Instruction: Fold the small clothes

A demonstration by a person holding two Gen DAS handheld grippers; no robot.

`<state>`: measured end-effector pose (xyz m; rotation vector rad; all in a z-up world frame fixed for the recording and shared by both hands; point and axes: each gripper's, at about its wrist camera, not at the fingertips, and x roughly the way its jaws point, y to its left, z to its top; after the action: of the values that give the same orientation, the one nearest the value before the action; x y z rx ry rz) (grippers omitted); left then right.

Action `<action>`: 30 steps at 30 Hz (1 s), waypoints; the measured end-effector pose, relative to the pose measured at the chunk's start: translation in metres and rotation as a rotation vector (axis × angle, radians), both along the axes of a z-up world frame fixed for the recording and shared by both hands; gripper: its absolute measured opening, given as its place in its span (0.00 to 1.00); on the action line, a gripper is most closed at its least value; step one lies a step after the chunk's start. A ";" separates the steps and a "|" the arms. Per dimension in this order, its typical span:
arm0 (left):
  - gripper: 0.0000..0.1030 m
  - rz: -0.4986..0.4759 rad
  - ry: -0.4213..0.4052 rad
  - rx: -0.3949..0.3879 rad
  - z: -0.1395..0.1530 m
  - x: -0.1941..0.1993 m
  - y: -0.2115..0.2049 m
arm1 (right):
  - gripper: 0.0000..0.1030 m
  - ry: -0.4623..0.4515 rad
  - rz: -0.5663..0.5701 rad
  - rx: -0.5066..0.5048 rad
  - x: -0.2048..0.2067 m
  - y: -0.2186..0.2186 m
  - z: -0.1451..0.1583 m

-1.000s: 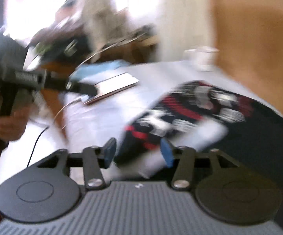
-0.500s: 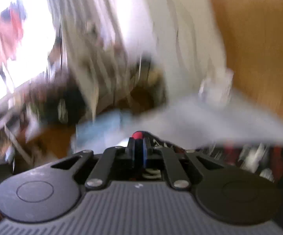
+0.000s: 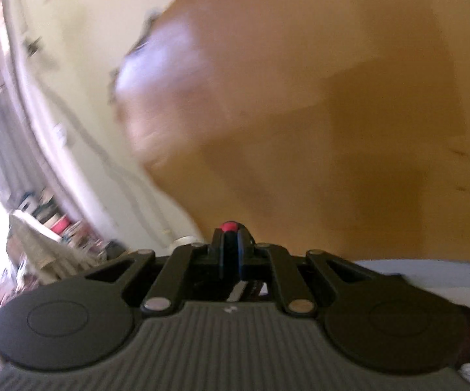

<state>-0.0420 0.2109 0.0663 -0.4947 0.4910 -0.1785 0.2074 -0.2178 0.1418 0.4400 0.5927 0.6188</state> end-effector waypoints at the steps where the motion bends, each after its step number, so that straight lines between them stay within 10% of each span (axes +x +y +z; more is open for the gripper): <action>1: 0.72 -0.014 0.015 0.016 0.000 0.022 -0.008 | 0.10 0.017 -0.024 0.010 0.000 -0.016 -0.008; 11: 0.70 -0.132 0.233 0.153 -0.048 0.181 -0.093 | 0.10 0.174 -0.139 0.056 0.002 -0.107 -0.084; 13: 0.25 -0.138 0.269 0.189 -0.061 0.198 -0.105 | 0.10 0.192 -0.156 0.055 0.006 -0.107 -0.094; 16: 0.13 -0.125 0.224 0.215 -0.065 0.203 -0.114 | 0.10 0.185 -0.187 0.064 0.001 -0.119 -0.098; 23: 0.14 -0.067 0.162 0.258 -0.077 0.191 -0.120 | 0.10 0.336 -0.255 -0.010 0.000 -0.131 -0.153; 25: 0.32 -0.046 0.164 0.304 -0.078 0.188 -0.125 | 0.12 0.382 -0.267 -0.066 0.001 -0.129 -0.168; 30: 0.44 0.008 0.135 0.292 -0.069 0.174 -0.115 | 0.46 0.338 -0.458 -0.098 -0.011 -0.146 -0.161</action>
<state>0.1321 0.0958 -0.0030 -0.2232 0.6354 -0.0635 0.1967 -0.3639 -0.0190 0.5709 0.8076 0.0753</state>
